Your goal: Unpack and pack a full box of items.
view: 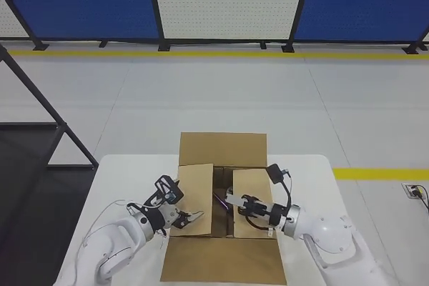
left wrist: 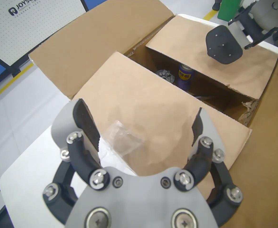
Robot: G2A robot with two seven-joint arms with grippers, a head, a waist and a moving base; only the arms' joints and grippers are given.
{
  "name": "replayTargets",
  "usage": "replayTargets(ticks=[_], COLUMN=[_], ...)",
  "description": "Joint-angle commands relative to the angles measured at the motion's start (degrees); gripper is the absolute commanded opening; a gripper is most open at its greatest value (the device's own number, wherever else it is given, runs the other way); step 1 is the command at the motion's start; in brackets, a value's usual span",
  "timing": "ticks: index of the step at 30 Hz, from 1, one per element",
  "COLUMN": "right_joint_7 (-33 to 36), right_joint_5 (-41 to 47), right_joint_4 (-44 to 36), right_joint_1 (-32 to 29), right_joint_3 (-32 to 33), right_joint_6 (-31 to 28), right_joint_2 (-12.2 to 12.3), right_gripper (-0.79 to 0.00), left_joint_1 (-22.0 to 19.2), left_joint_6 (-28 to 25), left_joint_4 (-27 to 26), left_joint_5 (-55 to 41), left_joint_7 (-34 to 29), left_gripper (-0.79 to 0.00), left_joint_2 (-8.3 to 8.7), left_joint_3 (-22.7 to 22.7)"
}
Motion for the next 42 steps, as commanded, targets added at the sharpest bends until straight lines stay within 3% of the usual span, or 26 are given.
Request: replayTargets(ticks=[1,14,26,35,42], right_joint_7=[0.7,9.1,13.3,12.8,20.3], right_joint_5=[0.7,6.1,5.4,5.2,7.4], right_joint_4=[-0.5,-9.8,-14.8,-15.1,-17.4], right_joint_1=[-0.3,-8.3,-11.4,-11.8,-14.9], right_joint_3=[0.1,4.8,7.0,6.8,9.9], right_joint_6=[-0.9,-11.3,-13.0,-13.2,-18.8], right_joint_2=[0.1,2.0,3.4,3.4,4.8], right_gripper=[0.000,0.000,0.000,0.000,0.000], left_joint_1=[0.1,-1.0,-1.5,0.3,3.0], left_joint_6=[-0.1,-0.5,0.4,-0.2,-0.9], left_joint_4=[0.1,1.6,1.3,-2.1,-5.0], left_joint_5=[0.7,6.5,6.0,4.6,0.1], left_joint_7=[-0.3,-2.0,-1.6,0.8,3.5], left_gripper=[0.000,0.000,0.000,0.000,0.000], left_joint_2=[-0.02,-0.51,-0.95,-0.64,0.07], left_joint_3=[0.3,3.4,3.4,0.3,-6.4])
